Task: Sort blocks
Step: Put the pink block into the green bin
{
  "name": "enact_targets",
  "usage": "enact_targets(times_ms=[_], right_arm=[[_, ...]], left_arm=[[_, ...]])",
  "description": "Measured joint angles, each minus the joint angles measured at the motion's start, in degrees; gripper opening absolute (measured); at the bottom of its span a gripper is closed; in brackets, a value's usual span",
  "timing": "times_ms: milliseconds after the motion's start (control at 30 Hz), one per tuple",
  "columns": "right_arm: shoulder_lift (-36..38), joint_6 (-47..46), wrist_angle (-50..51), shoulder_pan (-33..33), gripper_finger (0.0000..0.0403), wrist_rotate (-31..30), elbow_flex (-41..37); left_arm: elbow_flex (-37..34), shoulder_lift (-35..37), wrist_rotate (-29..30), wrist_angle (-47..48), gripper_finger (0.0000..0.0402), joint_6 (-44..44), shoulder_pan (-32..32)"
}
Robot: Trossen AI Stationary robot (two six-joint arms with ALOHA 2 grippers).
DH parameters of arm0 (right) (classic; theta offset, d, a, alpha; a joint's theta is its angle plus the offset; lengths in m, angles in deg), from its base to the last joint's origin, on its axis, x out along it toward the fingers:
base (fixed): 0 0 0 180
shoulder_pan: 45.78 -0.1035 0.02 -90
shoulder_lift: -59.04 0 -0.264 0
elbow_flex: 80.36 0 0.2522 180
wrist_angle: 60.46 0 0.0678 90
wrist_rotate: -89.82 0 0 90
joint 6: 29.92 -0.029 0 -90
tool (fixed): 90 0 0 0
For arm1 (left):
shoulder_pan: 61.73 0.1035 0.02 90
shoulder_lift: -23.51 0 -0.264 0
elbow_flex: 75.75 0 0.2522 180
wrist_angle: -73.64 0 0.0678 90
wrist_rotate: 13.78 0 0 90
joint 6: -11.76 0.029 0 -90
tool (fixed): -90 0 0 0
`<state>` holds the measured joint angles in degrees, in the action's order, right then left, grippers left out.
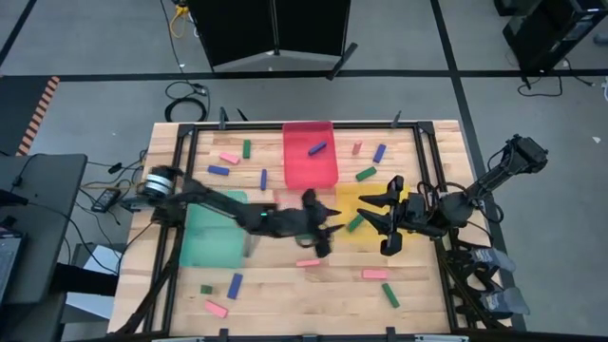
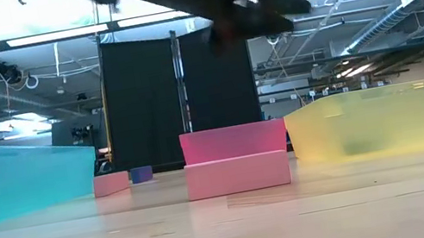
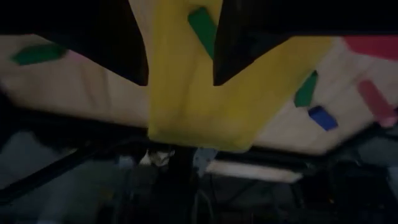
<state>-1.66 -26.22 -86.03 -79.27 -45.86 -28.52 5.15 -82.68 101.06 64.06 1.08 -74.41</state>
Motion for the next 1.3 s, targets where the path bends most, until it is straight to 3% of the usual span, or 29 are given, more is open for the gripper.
enact_targets(times_ms=[267, 567, 733, 933, 1067, 1300], right_arm=[[-3.5, -1.5, 0.5, 1.7, 0.0158, -0.2, 0.0], [-12.9, -7.0, 0.9, 3.6, 0.0158, 0.3, 1.1], [-19.4, -10.5, 6.3, 3.7, 0.0158, 0.8, 5.7], [-26.5, -15.2, 21.3, 4.2, 0.0158, 4.2, 15.5], [-30.9, -15.8, 28.0, 5.2, 0.0158, 8.0, 22.0], [-35.8, -15.7, 37.2, 6.2, 0.0158, 8.6, 29.1]], left_arm=[[-25.2, 22.9, -0.3, -14.8, 0.0164, -0.6, -6.4], [-36.9, 38.6, 9.0, -17.1, 0.0163, 0.4, -16.2], [-39.9, 42.9, 12.6, -17.1, 0.0163, 1.6, -20.5], [-42.8, 44.2, 13.0, -18.6, 0.0163, 1.5, -23.7], [-44.7, 44.2, 14.7, -22.1, 0.0163, 1.5, -25.6], [-49.8, 44.2, 18.5, -29.2, 0.0163, 1.2, -28.3]])
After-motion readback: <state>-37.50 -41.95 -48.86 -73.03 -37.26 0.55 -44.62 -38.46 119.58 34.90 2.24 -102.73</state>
